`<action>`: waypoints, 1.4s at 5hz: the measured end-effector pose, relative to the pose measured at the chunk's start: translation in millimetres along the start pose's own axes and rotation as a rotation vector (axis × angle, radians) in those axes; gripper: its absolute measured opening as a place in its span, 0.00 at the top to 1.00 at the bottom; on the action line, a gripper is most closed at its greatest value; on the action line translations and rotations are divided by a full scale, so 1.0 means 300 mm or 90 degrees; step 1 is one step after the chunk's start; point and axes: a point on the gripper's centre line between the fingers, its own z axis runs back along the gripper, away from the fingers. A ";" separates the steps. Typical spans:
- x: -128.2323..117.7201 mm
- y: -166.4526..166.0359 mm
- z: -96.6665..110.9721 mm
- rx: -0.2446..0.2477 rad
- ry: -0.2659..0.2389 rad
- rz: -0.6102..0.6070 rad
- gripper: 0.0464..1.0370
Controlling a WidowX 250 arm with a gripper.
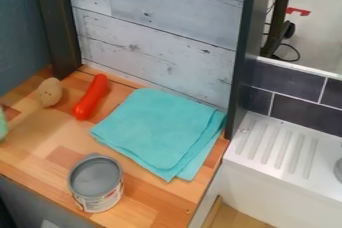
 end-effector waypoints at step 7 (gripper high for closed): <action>0.033 -0.043 0.077 0.015 0.042 0.092 0.19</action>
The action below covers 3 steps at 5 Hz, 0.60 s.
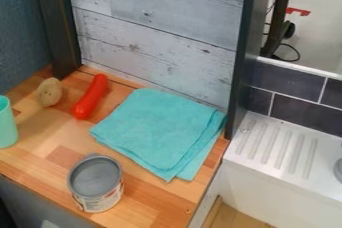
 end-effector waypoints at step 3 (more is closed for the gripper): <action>-0.061 -0.449 0.071 0.021 0.014 -0.332 0.04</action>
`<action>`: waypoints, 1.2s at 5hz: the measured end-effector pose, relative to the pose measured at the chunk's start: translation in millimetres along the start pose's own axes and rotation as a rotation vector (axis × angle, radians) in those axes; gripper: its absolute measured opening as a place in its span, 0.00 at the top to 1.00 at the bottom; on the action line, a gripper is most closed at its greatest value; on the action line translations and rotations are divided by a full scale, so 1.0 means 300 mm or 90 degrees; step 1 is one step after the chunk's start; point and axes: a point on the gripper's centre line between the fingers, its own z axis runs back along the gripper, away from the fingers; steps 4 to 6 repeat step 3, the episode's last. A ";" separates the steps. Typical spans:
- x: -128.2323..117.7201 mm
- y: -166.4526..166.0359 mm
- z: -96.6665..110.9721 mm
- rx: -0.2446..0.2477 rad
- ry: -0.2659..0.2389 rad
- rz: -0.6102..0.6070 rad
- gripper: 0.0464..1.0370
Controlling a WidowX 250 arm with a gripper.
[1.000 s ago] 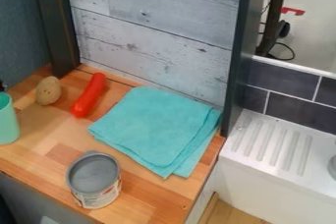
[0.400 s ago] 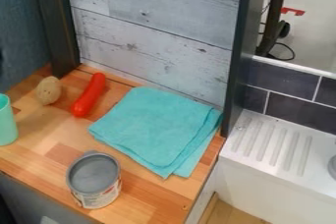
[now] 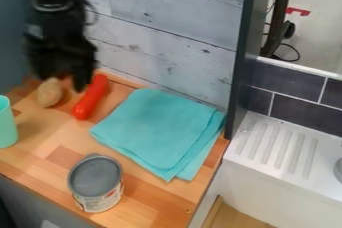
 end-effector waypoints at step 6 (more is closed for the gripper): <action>-0.060 -0.255 -0.008 -0.118 -0.006 -0.053 0.04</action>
